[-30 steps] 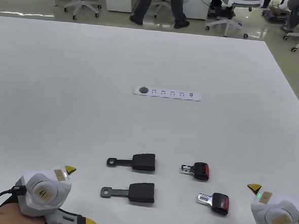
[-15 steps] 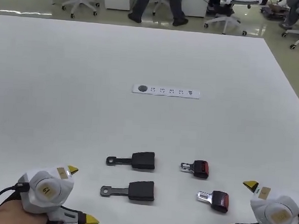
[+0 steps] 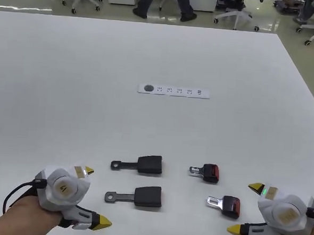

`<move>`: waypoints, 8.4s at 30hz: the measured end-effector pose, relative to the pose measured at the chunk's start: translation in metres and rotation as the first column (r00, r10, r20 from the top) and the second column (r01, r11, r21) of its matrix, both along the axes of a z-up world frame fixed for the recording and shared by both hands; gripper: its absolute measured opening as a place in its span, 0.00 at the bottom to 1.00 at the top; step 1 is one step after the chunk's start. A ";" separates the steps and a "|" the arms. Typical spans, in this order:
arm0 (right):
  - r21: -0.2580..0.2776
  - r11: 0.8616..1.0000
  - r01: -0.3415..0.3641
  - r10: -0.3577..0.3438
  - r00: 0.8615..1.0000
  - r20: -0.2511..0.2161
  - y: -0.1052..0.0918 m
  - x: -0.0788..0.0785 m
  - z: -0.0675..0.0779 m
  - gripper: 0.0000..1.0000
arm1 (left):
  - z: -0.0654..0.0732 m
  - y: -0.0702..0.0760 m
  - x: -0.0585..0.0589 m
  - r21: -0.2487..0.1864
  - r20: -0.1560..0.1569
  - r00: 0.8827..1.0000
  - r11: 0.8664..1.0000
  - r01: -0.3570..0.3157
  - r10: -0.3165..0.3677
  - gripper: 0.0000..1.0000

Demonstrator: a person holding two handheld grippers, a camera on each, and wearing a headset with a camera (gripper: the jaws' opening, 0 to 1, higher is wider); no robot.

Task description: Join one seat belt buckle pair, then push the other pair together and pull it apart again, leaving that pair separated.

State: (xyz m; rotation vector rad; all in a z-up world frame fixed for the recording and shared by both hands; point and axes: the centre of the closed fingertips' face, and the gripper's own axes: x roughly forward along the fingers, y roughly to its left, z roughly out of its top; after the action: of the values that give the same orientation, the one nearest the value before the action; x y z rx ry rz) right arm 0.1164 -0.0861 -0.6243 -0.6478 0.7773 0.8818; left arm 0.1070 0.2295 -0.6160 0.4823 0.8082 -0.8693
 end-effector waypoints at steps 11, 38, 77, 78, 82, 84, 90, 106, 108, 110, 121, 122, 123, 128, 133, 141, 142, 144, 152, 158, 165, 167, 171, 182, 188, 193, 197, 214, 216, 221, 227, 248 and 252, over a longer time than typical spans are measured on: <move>-0.027 0.998 -0.057 0.057 0.998 -0.021 0.000 0.002 -0.009 0.62 | -0.012 -0.021 0.003 0.021 -0.040 0.993 0.993 0.113 -0.112 0.76; -0.128 0.977 -0.173 0.163 0.983 -0.086 -0.004 0.016 -0.046 0.42 | -0.050 -0.057 0.023 0.036 -0.086 0.975 0.977 0.208 -0.204 0.61; -0.112 0.947 -0.301 0.276 0.940 -0.200 -0.009 0.022 -0.072 0.34 | -0.071 -0.084 0.030 0.080 -0.142 0.935 0.938 0.337 -0.324 0.42; -0.112 0.941 -0.318 0.291 0.934 -0.207 -0.009 0.022 -0.072 0.34 | -0.072 -0.084 0.029 0.086 -0.144 0.933 0.935 0.345 -0.331 0.42; -0.115 0.924 -0.364 0.330 0.913 -0.239 -0.008 0.021 -0.072 0.34 | -0.074 -0.086 0.027 0.103 -0.147 0.924 0.923 0.370 -0.354 0.42; -0.116 0.916 -0.384 0.347 0.904 -0.249 -0.007 0.020 -0.071 0.34 | -0.074 -0.087 0.026 0.099 -0.146 0.922 0.922 0.374 -0.358 0.41; -0.119 0.906 -0.406 0.366 0.892 -0.265 -0.006 0.020 -0.070 0.34 | -0.075 -0.088 0.023 0.106 -0.159 0.912 0.912 0.395 -0.377 0.39; -0.121 0.907 -0.403 0.360 0.893 -0.272 -0.007 0.022 -0.073 0.33 | -0.077 -0.086 0.025 0.082 -0.152 0.881 0.882 0.464 -0.449 0.32; -0.122 0.907 -0.403 0.360 0.893 -0.272 -0.007 0.021 -0.072 0.33 | -0.077 -0.087 0.025 0.082 -0.152 0.873 0.875 0.477 -0.462 0.32; -0.125 0.908 -0.401 0.356 0.893 -0.274 -0.007 0.021 -0.072 0.33 | -0.077 -0.086 0.026 0.086 -0.151 0.866 0.867 0.491 -0.476 0.32; -0.131 0.906 -0.403 0.356 0.892 -0.278 -0.006 0.021 -0.070 0.33 | -0.078 -0.087 0.026 0.089 -0.153 0.865 0.865 0.493 -0.477 0.32; -0.131 0.905 -0.404 0.357 0.892 -0.278 -0.006 0.021 -0.070 0.33 | -0.078 -0.087 0.026 0.091 -0.155 0.864 0.863 0.496 -0.480 0.32; -0.131 0.905 -0.405 0.358 0.891 -0.278 -0.006 0.021 -0.070 0.33 | -0.078 -0.086 0.026 0.093 -0.156 0.863 0.863 0.497 -0.481 0.31; -0.131 0.905 -0.405 0.358 0.891 -0.279 -0.006 0.021 -0.072 0.33 | -0.078 -0.086 0.026 0.097 -0.160 0.864 0.863 0.496 -0.478 0.31; -0.141 0.902 -0.407 0.358 0.891 -0.280 -0.006 0.021 -0.072 0.33 | -0.077 -0.086 0.025 0.105 -0.163 0.864 0.863 0.495 -0.476 0.31; -0.135 0.898 -0.418 0.372 0.887 -0.274 0.003 0.021 -0.073 0.33 | -0.078 -0.086 0.025 0.105 -0.163 0.866 0.865 0.491 -0.472 0.32; -0.132 0.898 -0.421 0.375 0.886 -0.272 0.006 0.020 -0.072 0.33 | -0.078 -0.086 0.025 0.104 -0.162 0.867 0.865 0.490 -0.472 0.32; -0.126 0.898 -0.423 0.379 0.885 -0.269 0.012 0.018 -0.072 0.33 | -0.079 -0.085 0.025 0.106 -0.163 0.867 0.866 0.489 -0.470 0.32; -0.096 0.903 -0.419 0.385 0.888 -0.251 0.036 0.016 -0.071 0.33 | -0.078 -0.086 0.024 0.106 -0.164 0.869 0.867 0.487 -0.468 0.32; -0.072 0.907 -0.414 0.388 0.891 -0.235 0.060 0.013 -0.071 0.33 | -0.076 -0.087 0.023 0.116 -0.168 0.865 0.862 0.494 -0.473 0.32; -0.040 0.917 -0.396 0.379 0.901 -0.211 0.086 0.013 -0.070 0.33 | -0.078 -0.087 0.024 0.119 -0.171 0.865 0.862 0.493 -0.472 0.32; -0.034 0.920 -0.392 0.377 0.903 -0.207 0.091 0.012 -0.069 0.33 | -0.078 -0.087 0.024 0.120 -0.172 0.866 0.862 0.492 -0.470 0.32; -0.025 0.921 -0.389 0.377 0.904 -0.202 0.103 0.010 -0.069 0.33 | -0.077 -0.088 0.023 0.119 -0.172 0.868 0.865 0.488 -0.466 0.32; -0.034 0.917 -0.398 0.384 0.902 -0.198 0.120 0.011 -0.070 0.33 | -0.078 -0.088 0.024 0.127 -0.176 0.868 0.863 0.489 -0.465 0.32; -0.049 0.914 -0.403 0.387 0.901 -0.195 0.121 0.010 -0.068 0.33 | -0.077 -0.088 0.023 0.124 -0.175 0.870 0.866 0.484 -0.461 0.32; -0.047 0.907 -0.418 0.403 0.897 -0.183 0.130 0.008 -0.066 0.33 | -0.078 -0.088 0.023 0.129 -0.178 0.870 0.865 0.484 -0.460 0.32; -0.038 0.907 -0.419 0.405 0.896 -0.183 0.133 0.009 -0.068 0.33 | -0.077 -0.088 0.022 0.128 -0.177 0.869 0.865 0.486 -0.462 0.32; -0.017 0.904 -0.428 0.419 0.891 -0.176 0.140 0.014 -0.072 0.32 | -0.077 -0.088 0.022 0.122 -0.166 0.856 0.851 0.510 -0.489 0.31; -0.021 0.902 -0.431 0.421 0.889 -0.180 0.142 0.014 -0.073 0.31 | -0.077 -0.087 0.022 0.125 -0.167 0.854 0.849 0.514 -0.492 0.31; -0.019 0.903 -0.430 0.420 0.890 -0.179 0.143 0.012 -0.072 0.31 | -0.078 -0.087 0.023 0.115 -0.166 0.859 0.855 0.505 -0.485 0.31; -0.016 0.901 -0.433 0.424 0.888 -0.179 0.145 0.013 -0.070 0.31 | -0.078 -0.087 0.024 0.118 -0.167 0.858 0.854 0.506 -0.485 0.31; -0.027 0.896 -0.444 0.432 0.884 -0.178 0.151 0.013 -0.068 0.31 | -0.078 -0.087 0.024 0.121 -0.170 0.863 0.859 0.498 -0.476 0.31; -0.021 0.899 -0.438 0.427 0.885 -0.185 0.151 0.014 -0.069 0.31 | -0.078 -0.087 0.024 0.121 -0.169 0.861 0.857 0.501 -0.479 0.31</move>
State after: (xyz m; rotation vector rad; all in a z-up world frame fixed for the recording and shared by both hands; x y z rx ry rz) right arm 0.1302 0.0645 -0.6930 -0.8248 0.8354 1.3444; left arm 0.1310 0.1426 -0.6938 0.8034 0.8983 -1.3288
